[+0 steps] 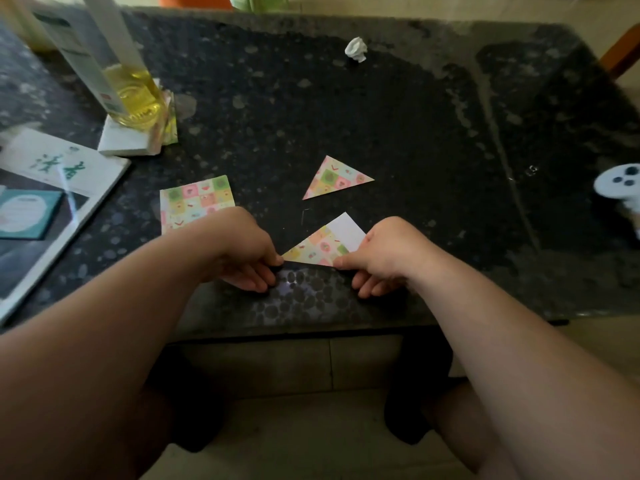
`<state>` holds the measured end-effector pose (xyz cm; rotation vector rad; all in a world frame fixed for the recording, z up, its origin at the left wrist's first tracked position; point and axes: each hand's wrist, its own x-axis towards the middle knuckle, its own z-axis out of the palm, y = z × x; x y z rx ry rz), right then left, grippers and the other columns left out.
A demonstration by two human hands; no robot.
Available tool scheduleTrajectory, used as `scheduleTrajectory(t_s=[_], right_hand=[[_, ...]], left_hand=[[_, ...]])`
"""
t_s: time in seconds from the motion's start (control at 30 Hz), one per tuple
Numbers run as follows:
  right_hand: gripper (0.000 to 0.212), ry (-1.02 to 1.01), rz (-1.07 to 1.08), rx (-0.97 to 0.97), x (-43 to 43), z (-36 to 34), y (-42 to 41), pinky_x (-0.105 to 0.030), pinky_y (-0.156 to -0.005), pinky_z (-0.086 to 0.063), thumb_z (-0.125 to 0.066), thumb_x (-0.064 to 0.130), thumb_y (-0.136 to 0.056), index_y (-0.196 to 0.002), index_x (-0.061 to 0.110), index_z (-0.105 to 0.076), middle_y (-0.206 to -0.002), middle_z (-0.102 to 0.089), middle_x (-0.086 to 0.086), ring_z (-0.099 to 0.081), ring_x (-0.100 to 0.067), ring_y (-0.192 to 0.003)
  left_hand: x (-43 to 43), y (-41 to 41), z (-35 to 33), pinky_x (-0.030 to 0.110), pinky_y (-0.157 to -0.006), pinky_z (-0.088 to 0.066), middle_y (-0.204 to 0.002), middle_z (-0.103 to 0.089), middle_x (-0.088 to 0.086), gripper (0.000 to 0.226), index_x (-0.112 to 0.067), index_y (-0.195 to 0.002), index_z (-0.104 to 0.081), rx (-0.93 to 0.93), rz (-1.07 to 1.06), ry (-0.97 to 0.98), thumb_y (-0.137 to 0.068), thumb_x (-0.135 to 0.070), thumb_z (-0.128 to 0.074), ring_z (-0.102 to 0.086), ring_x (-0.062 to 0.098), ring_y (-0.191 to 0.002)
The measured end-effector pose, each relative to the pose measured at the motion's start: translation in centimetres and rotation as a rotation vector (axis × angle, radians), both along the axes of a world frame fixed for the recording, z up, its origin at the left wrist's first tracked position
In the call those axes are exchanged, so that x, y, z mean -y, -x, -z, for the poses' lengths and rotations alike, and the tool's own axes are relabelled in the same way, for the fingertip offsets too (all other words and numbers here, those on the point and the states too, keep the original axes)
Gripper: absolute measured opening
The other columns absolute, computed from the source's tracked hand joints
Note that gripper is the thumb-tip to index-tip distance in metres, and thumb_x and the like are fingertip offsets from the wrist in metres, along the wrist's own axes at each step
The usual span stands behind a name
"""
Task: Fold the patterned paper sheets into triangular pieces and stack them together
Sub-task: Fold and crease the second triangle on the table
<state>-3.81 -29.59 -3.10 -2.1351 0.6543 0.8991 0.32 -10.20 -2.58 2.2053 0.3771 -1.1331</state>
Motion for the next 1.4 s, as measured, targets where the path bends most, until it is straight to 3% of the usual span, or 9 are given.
scheduleTrajectory(t_s=[0.3, 0.47, 0.67, 0.8, 0.93, 1.0, 1.17, 1.3, 1.4], right_hand=[[0.029, -0.002, 0.018, 0.008, -0.1, -0.3, 0.1, -0.022, -0.046, -0.054, -0.080, 0.029, -0.090, -0.096, 0.003, -0.070, -0.065, -0.075, -0.007, -0.071, -0.014, -0.051], [0.028, 0.014, 0.022, 0.014, -0.1, -0.2, 0.2, -0.023, -0.048, -0.056, -0.080, 0.030, -0.090, -0.095, 0.003, -0.071, -0.064, -0.075, -0.007, -0.072, -0.014, -0.053], [0.017, 0.098, -0.068, 0.096, 0.8, -1.0, 0.0, -0.025, -0.046, -0.055, -0.079, 0.027, -0.091, -0.090, 0.012, -0.073, -0.065, -0.075, -0.004, -0.069, -0.014, -0.050], [0.017, 0.303, 0.050, 0.361, 3.3, -1.8, -0.5, -0.040, -0.075, -0.061, -0.080, 0.035, -0.086, -0.084, 0.023, -0.070, -0.082, -0.073, 0.001, -0.071, -0.019, -0.076], [0.038, 0.323, -0.008, 0.314, 2.9, -1.3, 0.1, -0.033, -0.091, -0.053, -0.078, 0.033, -0.086, -0.122, 0.024, -0.067, -0.121, -0.067, 0.001, -0.064, -0.021, -0.108], [0.049, 0.272, 0.005, 0.297, 2.1, -1.3, 0.4, -0.035, -0.093, -0.054, -0.077, 0.030, -0.086, -0.132, 0.021, -0.064, -0.127, -0.066, -0.001, -0.065, -0.023, -0.111], [0.031, 0.158, 0.086, 0.231, 1.5, -1.7, 0.6, -0.051, -0.087, -0.061, -0.074, 0.024, -0.087, -0.111, 0.004, -0.068, -0.105, -0.072, -0.014, -0.071, -0.032, -0.096], [0.013, 0.074, 0.097, 0.151, 1.0, -2.2, 1.0, -0.036, -0.070, -0.055, -0.074, 0.024, -0.091, -0.101, 0.018, -0.069, -0.093, -0.071, -0.010, -0.067, -0.021, -0.083], [0.032, -0.007, 0.166, 0.132, 0.6, -2.0, 1.2, -0.032, -0.062, -0.054, -0.076, 0.015, -0.091, -0.119, 0.020, -0.063, -0.094, -0.069, -0.008, -0.067, -0.018, -0.075]], left_hand=[[-2.3, -0.1, -0.6, 0.027, -0.039, -0.053, -0.064, -0.073, 0.016, 0.020, 0.011, -0.094, -0.063, 0.064, -0.024, -0.036, -0.099, -0.007, -0.064, -0.068, 0.023, -0.045], [-1.3, 1.1, -1.0, 0.028, -0.043, -0.053, -0.069, -0.074, 0.016, 0.023, 0.002, -0.090, -0.066, 0.154, -0.042, 0.103, -0.095, -0.020, -0.073, -0.071, 0.025, -0.054], [1.8, 3.4, -0.1, 0.032, -0.074, -0.055, -0.097, -0.065, -0.009, 0.012, -0.029, -0.091, -0.065, 0.639, 0.457, -0.160, -0.093, -0.041, -0.069, -0.060, 0.012, -0.089], [3.6, 6.5, 1.7, 0.037, -0.102, -0.046, -0.124, -0.051, -0.005, 0.031, -0.027, -0.122, -0.064, 0.805, 0.826, -0.103, -0.097, -0.045, -0.058, -0.046, 0.017, -0.118], [4.3, 8.9, 2.6, 0.039, -0.111, -0.035, -0.143, -0.044, -0.001, 0.058, -0.023, -0.140, -0.052, 0.870, 0.920, -0.134, -0.095, -0.059, -0.053, -0.039, 0.022, -0.133], [4.2, 9.1, 2.7, 0.038, -0.113, -0.032, -0.147, -0.041, -0.001, 0.062, -0.022, -0.143, -0.049, 0.888, 0.906, -0.132, -0.095, -0.061, -0.051, -0.037, 0.021, -0.136], [4.1, 8.8, 2.7, 0.038, -0.113, -0.032, -0.152, -0.037, 0.000, 0.061, -0.023, -0.145, -0.045, 0.889, 0.857, -0.114, -0.096, -0.059, -0.051, -0.035, 0.022, -0.139], [3.8, 8.1, 2.8, 0.036, -0.112, -0.033, -0.148, -0.040, -0.006, 0.049, -0.028, -0.140, -0.050, 0.890, 0.823, -0.071, -0.098, -0.053, -0.052, -0.036, 0.018, -0.137], [3.4, 7.2, 3.0, 0.034, -0.109, -0.039, -0.136, -0.050, -0.009, 0.043, -0.028, -0.132, -0.057, 0.907, 0.763, -0.021, -0.095, -0.050, -0.059, -0.044, 0.015, -0.127]])
